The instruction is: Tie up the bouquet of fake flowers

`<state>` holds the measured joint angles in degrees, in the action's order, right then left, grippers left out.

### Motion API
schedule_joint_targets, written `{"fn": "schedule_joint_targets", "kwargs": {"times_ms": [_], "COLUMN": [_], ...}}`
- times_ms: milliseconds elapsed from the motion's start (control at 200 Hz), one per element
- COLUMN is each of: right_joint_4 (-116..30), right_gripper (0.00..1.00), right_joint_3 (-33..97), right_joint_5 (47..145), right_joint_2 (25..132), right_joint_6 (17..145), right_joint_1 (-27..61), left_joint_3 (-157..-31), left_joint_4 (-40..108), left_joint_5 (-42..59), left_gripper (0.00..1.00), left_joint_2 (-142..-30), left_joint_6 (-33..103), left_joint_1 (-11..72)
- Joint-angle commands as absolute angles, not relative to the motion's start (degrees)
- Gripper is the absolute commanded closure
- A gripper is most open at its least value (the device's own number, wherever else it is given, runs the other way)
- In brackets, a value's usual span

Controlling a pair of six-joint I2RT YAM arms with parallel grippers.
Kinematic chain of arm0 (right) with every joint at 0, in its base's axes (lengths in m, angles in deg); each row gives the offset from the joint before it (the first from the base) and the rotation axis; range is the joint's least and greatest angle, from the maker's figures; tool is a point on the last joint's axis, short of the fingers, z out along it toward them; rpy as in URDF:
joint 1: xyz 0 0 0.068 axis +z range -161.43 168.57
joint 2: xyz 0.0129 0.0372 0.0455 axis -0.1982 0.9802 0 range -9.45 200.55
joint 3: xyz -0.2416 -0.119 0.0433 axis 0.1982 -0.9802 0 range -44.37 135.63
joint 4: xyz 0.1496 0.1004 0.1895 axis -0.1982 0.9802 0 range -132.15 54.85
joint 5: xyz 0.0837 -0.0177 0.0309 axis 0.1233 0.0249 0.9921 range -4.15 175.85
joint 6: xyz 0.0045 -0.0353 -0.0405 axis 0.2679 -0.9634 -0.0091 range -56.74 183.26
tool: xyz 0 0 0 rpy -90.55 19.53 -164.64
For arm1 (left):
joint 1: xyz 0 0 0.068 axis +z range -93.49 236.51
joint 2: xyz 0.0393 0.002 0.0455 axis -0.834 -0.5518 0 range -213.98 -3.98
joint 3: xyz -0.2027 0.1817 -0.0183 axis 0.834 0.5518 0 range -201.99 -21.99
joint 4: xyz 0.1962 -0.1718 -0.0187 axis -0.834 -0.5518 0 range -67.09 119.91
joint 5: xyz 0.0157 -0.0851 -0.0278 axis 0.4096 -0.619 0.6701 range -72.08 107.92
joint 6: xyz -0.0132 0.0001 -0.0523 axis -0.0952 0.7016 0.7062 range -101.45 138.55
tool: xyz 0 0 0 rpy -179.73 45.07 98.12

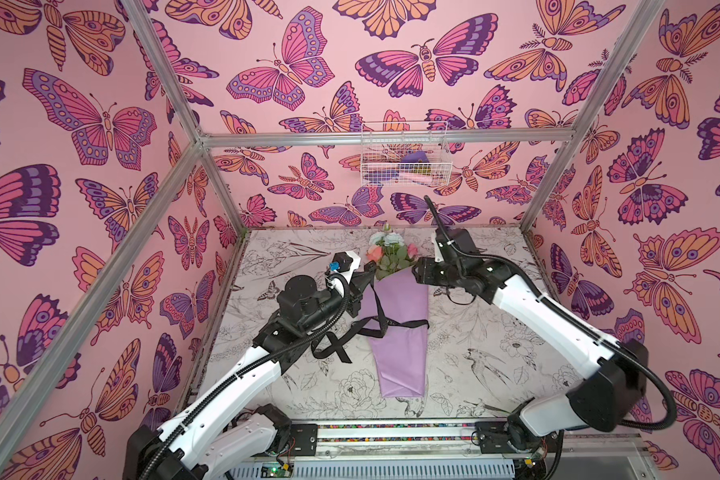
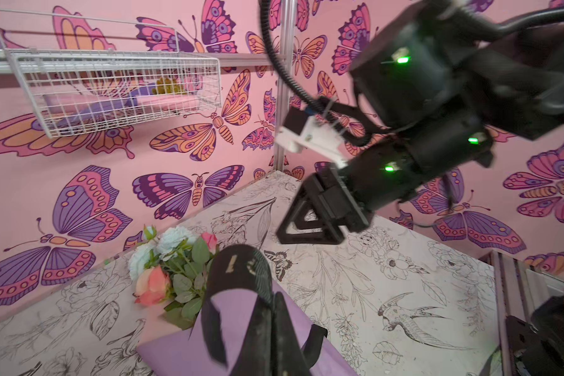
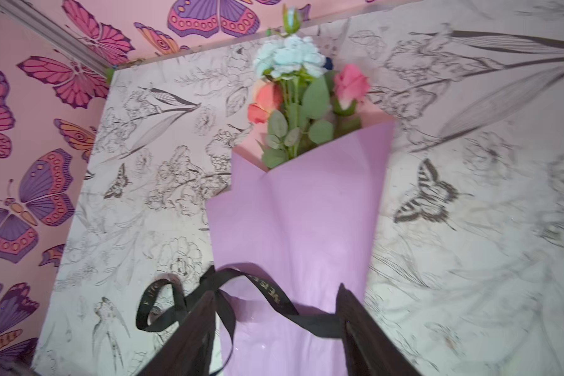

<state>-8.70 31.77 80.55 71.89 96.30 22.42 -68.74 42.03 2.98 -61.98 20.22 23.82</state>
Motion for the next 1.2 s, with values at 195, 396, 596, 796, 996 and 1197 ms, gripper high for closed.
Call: {"fn": "schedule_joint_targets", "kwargs": {"times_ms": [195,396,596,796,996,1197], "right_joint_4": [-13.22,-20.09,-20.76,-12.56,-5.26,-3.76], "right_gripper": [0.44,0.46,0.44,0.41,0.36,0.34], "right_joint_3": [12.42,9.35,22.01,38.77,49.32,51.57], "right_joint_5": [68.85,64.7,67.45,69.2,69.18,71.39], "right_joint_2": [56.31,63.08,82.99,100.26,110.27,114.03], "right_joint_6": [95.94,97.25,93.09,90.66,88.89,89.98], "right_joint_1": [31.66,50.85,60.52,60.67,59.65,57.47], "left_joint_3": [-77.23,-81.74,-85.13,-84.67,-83.79,-83.18], "left_joint_4": [32.61,29.85,28.8,28.75,28.72,28.76], "left_joint_5": [12.85,10.79,6.31,4.94,3.82,3.51], "left_gripper": [1.0,1.0,1.0,1.0,1.0,1.0], "left_joint_2": [-69.87,-75.68,-81.83,-83.0,-82.48,-81.62], "left_joint_6": [29.46,34.43,36.88,38.16,37.99,37.95], "left_joint_1": [28.7,32.74,35.41,35.68,35.68,35.68]}}
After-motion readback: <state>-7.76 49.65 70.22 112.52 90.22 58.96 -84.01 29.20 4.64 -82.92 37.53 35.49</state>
